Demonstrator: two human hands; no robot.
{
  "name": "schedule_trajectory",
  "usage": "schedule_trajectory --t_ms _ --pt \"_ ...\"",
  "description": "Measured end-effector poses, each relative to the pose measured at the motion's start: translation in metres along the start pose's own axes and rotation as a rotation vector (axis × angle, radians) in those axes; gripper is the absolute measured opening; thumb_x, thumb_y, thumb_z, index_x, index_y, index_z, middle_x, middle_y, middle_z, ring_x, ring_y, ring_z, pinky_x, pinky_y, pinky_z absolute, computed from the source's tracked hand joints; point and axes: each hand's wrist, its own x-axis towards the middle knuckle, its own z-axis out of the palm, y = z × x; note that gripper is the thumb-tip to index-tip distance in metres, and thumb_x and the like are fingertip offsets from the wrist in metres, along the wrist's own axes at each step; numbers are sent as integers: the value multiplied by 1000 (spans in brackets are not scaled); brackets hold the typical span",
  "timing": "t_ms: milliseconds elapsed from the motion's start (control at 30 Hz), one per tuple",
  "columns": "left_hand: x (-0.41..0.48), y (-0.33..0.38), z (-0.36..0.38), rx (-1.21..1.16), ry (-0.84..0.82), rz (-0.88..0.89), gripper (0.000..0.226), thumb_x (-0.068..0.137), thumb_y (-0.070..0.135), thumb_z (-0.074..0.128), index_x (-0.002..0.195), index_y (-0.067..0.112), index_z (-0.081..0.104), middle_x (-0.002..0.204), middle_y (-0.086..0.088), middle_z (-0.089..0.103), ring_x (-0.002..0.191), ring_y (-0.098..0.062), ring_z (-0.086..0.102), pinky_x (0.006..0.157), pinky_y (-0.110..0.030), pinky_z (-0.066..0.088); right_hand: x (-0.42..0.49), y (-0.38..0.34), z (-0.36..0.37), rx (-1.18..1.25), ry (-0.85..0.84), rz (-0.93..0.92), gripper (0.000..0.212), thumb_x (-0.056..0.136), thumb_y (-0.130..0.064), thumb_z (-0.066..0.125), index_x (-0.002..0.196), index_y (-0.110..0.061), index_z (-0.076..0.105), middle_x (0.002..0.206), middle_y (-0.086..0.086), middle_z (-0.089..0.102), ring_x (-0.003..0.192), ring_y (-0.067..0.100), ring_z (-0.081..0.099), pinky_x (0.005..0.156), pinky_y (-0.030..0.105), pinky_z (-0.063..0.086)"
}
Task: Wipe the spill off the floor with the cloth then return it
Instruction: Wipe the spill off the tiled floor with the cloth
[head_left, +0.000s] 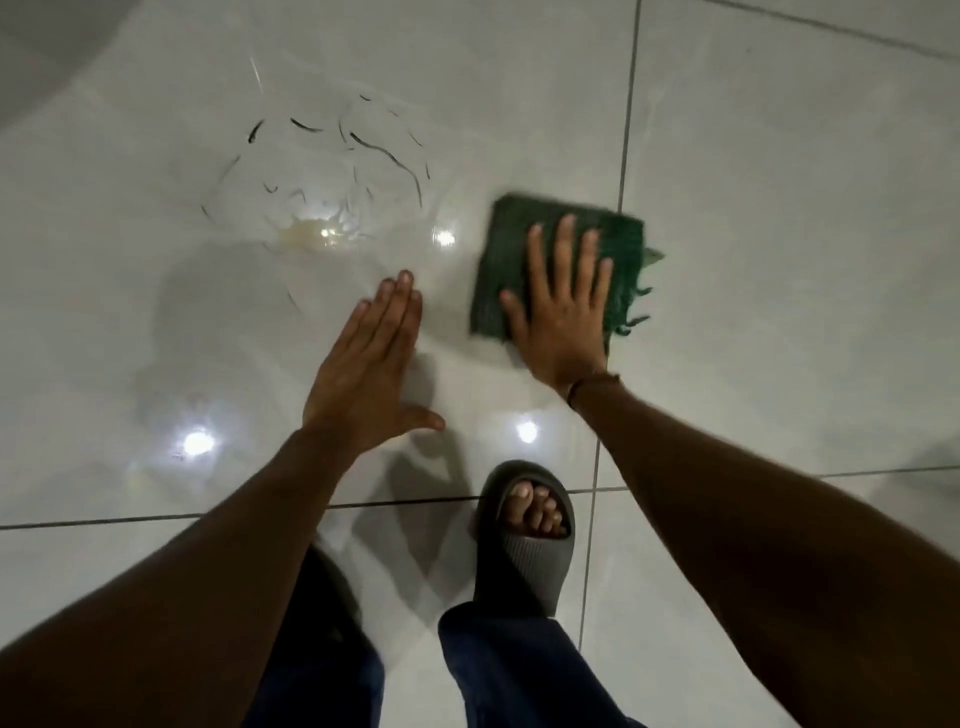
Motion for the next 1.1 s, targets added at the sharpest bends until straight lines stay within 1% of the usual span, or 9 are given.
schedule_trajectory --t_ms 167,300,400,500,633,767,900,1000,1100 --pt "-9 -11 -10 89 -10 5 164 59 95 68 172 1 -5 182 -20 -10 170 -34 -6 138 -51 13 -124 47 11 -175 -169 -580 79 110 -67 34 175 -28 11 183 12 13 169 42 16 131 67 27" --pt "-30 -25 -10 86 52 -79 158 63 95 65 172 1 2 183 -20 -5 171 -34 -3 138 -51 9 -55 83 -7 -179 -115 -416 84 109 -71 31 175 -28 3 183 17 9 168 47 16 132 69 23" --pt "-48 -38 -10 75 66 -185 160 61 95 69 173 2 3 183 -19 -5 171 -34 -3 137 -55 8 -14 8 2 -37 -22 -182 83 109 -71 24 176 -26 5 183 18 0 168 51 8 135 70 5" --pt "-65 -54 -17 45 69 -303 163 59 94 73 173 3 1 183 -17 -7 170 -35 -5 137 -57 5 -46 -61 17 0 -59 -382 82 109 -71 29 176 -27 12 183 15 -3 169 49 7 134 72 7" --pt "-68 -78 -28 -2 86 -509 167 55 103 62 172 7 -10 182 -15 -17 170 -33 -13 137 -56 0 -88 -20 16 -113 -135 -766 80 107 -72 41 174 -33 21 183 10 17 169 41 17 132 67 23" --pt "-53 -103 -29 -62 127 -644 180 41 109 59 172 10 -12 182 -15 -19 170 -35 -13 136 -60 2 16 -10 -5 -124 -40 -600 84 106 -77 30 175 -31 14 184 14 14 169 45 18 132 70 20" --pt "-52 -110 -26 -70 136 -644 180 39 111 54 172 9 -12 182 -14 -19 170 -33 -13 136 -61 4 90 -139 -15 -14 67 -334 84 106 -77 26 175 -29 18 182 19 14 167 50 15 134 70 8" --pt "-60 -119 -30 -143 165 -756 179 41 110 57 171 13 -17 182 -12 -20 169 -34 -15 136 -60 1 48 -163 -4 -57 -5 -554 82 108 -74 29 175 -27 20 183 19 15 168 48 14 133 71 14" --pt "-68 -133 -33 -173 139 -736 178 40 110 58 171 17 -19 181 -9 -23 169 -35 -17 134 -65 3 5 -85 -5 -155 -88 -737 81 108 -74 29 175 -30 17 183 16 14 169 45 14 132 70 19"
